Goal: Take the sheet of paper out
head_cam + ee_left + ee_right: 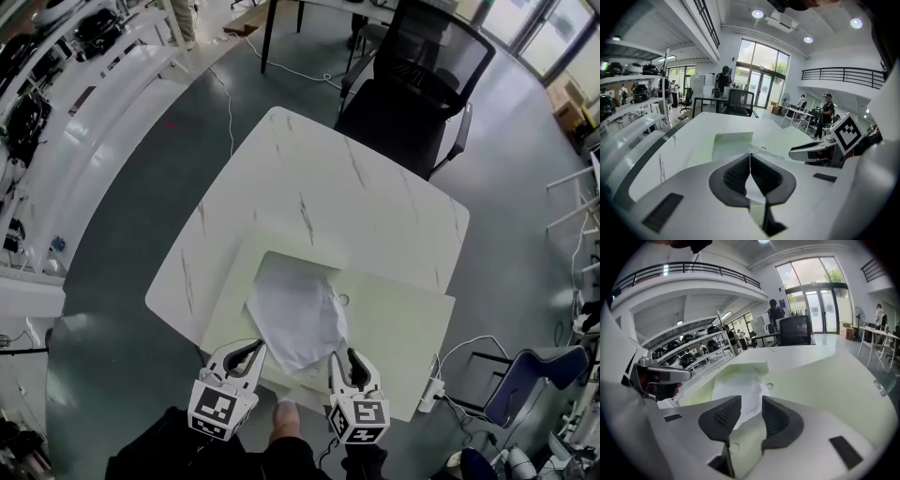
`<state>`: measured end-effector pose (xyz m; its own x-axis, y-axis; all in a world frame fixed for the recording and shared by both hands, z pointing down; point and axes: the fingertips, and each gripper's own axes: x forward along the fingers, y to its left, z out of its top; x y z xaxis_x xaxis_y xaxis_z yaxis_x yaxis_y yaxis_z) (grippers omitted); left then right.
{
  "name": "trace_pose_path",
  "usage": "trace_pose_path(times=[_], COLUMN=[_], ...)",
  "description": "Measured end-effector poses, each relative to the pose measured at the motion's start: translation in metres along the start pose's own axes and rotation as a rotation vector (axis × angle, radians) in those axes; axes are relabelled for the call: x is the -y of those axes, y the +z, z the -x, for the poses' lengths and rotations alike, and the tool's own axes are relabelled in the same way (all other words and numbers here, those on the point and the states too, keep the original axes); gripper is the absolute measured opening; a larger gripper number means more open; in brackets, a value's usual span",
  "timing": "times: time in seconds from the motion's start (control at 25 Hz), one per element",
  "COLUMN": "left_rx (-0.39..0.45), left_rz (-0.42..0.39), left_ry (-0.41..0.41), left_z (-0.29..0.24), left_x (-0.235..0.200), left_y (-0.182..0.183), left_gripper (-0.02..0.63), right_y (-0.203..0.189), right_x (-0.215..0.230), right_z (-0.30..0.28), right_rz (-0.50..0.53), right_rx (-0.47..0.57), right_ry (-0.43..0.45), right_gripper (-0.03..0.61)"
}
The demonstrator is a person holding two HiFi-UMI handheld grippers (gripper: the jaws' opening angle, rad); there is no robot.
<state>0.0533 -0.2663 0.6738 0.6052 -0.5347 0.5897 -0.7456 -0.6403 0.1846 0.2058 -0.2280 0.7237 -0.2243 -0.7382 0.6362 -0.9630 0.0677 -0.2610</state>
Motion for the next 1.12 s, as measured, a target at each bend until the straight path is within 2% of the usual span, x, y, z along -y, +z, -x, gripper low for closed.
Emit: trace_pose_path(times=[0.04,0.12,0.24,0.56,0.84,1.0,1.12], left_rx=[-0.003,-0.006,-0.012,-0.037,-0.049,-0.049,-0.044], left_rz=[0.002,0.005,0.01,0.027,0.047,0.054,0.057], left_ry=[0.001,0.0,0.0,0.013,0.025,0.028,0.032], left_z=[-0.002,-0.004,-0.008,-0.02,-0.025,-0.025,-0.023], left_x=[0.0,0.001,0.0,-0.009,-0.015,-0.015,-0.015], left_y=[-0.001,-0.002,-0.003,-0.017,-0.024,-0.026,-0.025], left_gripper=[0.025,0.025,0.025,0.025,0.025,0.025,0.025], right_y=[-0.002,-0.006,-0.011,-0.032,-0.038,-0.039,-0.039], right_x=[-0.001,0.0,0.003,0.007,0.0,0.002,0.0], right_z=[-0.003,-0.007,-0.015,-0.038,-0.05,-0.05,-0.048], right_rz=[-0.007,-0.01,-0.022,-0.035,-0.022,-0.026,-0.027], right_rx=[-0.01,-0.024,-0.055,-0.135,-0.162,-0.168,-0.166], right_ry=[0.009,0.007,0.006,0.035,0.058,0.057,0.068], right_gripper=[0.161,0.167,0.219,0.222,0.152,0.018,0.018])
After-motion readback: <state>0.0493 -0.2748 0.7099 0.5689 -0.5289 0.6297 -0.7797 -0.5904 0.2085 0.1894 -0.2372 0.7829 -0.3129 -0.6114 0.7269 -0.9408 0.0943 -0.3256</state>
